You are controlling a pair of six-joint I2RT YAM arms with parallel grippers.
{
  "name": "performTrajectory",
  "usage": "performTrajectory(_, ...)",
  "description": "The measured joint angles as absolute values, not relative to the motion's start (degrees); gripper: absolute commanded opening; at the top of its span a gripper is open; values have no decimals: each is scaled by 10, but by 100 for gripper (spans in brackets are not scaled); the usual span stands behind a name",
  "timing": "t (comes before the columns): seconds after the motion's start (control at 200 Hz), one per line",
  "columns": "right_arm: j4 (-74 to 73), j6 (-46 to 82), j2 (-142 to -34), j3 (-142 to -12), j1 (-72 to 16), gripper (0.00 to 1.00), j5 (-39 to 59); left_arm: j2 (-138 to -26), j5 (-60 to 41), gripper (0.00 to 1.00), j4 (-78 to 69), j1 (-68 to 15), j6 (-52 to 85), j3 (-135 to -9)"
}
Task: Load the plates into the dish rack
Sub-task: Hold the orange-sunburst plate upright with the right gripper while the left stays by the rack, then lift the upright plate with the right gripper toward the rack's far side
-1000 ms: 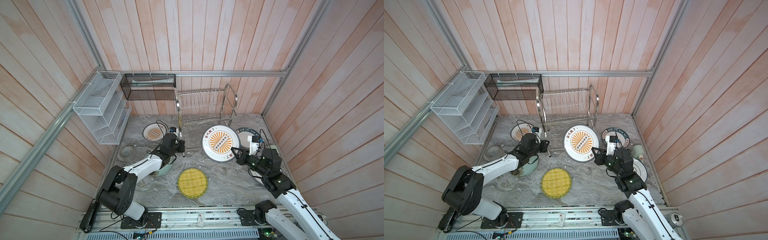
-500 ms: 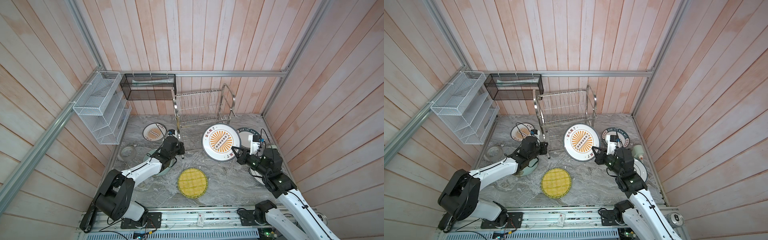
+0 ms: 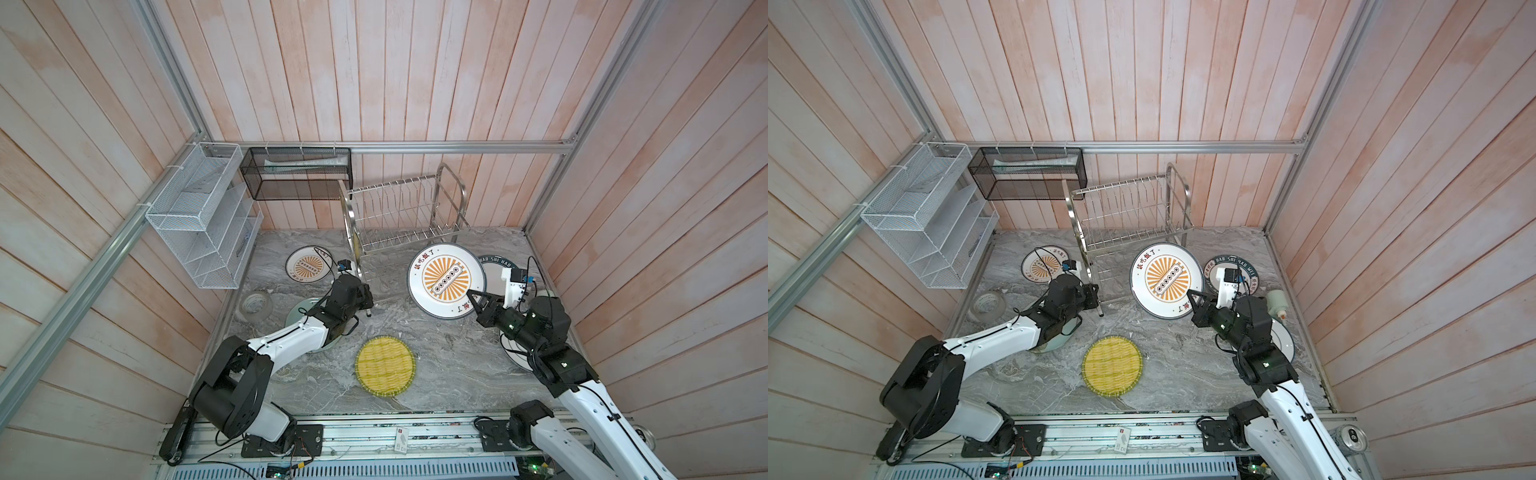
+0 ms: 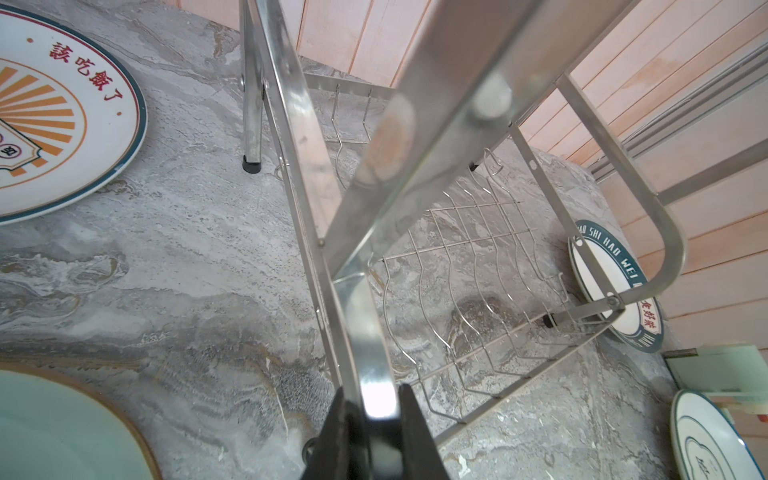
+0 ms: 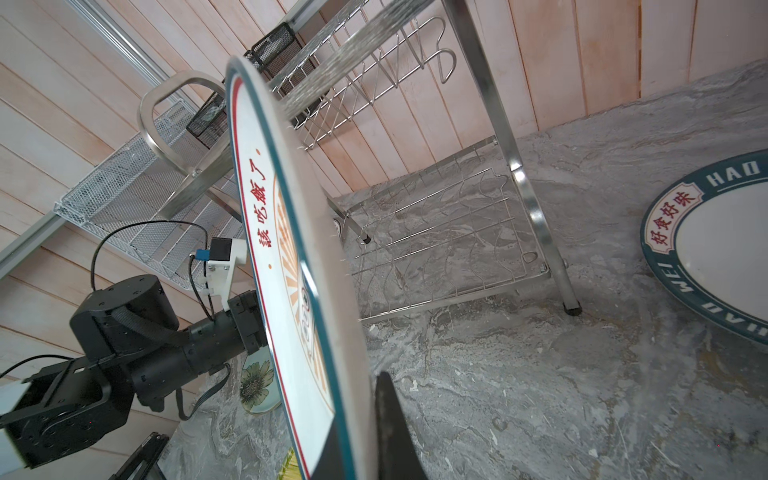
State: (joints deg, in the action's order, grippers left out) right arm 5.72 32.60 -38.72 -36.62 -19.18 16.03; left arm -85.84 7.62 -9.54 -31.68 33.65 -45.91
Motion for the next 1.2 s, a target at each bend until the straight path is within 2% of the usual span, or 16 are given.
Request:
performTrajectory(0.12,58,325,-387,-368,-190,0,158,-860,79,2,-96,-317,336,-460)
performTrajectory(0.245,61,325,-385,-368,-190,0,156,-860,83,20,-96,-319,336,-460)
performTrajectory(0.64,62,315,-385,-381,-187,0,152,-851,93,58,-79,-315,355,-460)
performTrajectory(0.88,64,298,-394,-423,-183,0,150,-818,93,62,-50,-315,342,-460)
performTrajectory(1.2,61,248,-454,-541,-182,0,109,-698,104,63,-12,-315,305,-444)
